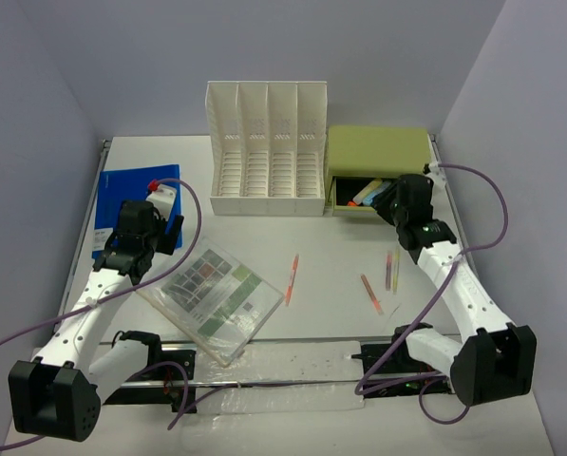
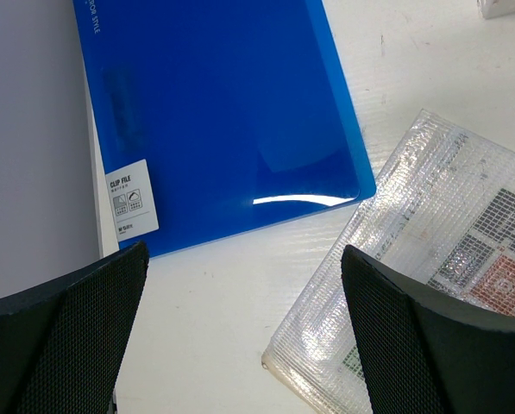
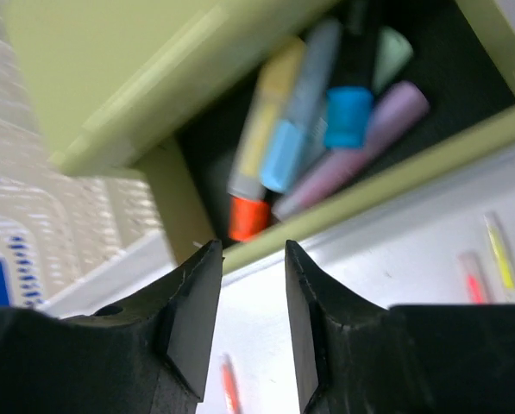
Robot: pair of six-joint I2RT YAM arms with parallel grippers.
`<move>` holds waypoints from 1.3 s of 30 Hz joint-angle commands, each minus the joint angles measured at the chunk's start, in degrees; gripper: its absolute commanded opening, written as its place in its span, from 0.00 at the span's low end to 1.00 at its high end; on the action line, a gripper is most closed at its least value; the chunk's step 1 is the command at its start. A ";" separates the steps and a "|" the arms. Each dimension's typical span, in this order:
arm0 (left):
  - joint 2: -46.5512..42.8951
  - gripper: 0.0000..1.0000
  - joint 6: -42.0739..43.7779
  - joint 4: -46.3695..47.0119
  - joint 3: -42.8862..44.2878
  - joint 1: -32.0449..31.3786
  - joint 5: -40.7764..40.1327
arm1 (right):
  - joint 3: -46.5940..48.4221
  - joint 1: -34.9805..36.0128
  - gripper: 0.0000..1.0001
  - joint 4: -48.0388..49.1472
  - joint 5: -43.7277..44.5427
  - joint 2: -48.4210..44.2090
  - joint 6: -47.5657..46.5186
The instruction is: Organize the desk
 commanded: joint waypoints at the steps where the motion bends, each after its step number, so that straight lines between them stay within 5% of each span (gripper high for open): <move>1: 0.17 0.99 -0.08 0.24 1.67 -0.31 -0.04 | -4.03 0.05 0.41 2.04 -0.85 0.26 0.90; 14: 1.16 0.99 0.01 0.30 1.65 -0.31 -0.26 | -9.98 -3.83 0.48 11.29 -3.04 2.73 7.49; 39: 1.80 0.99 0.18 0.54 1.49 -0.31 -1.23 | -7.24 -5.88 0.40 19.36 -1.38 5.75 5.12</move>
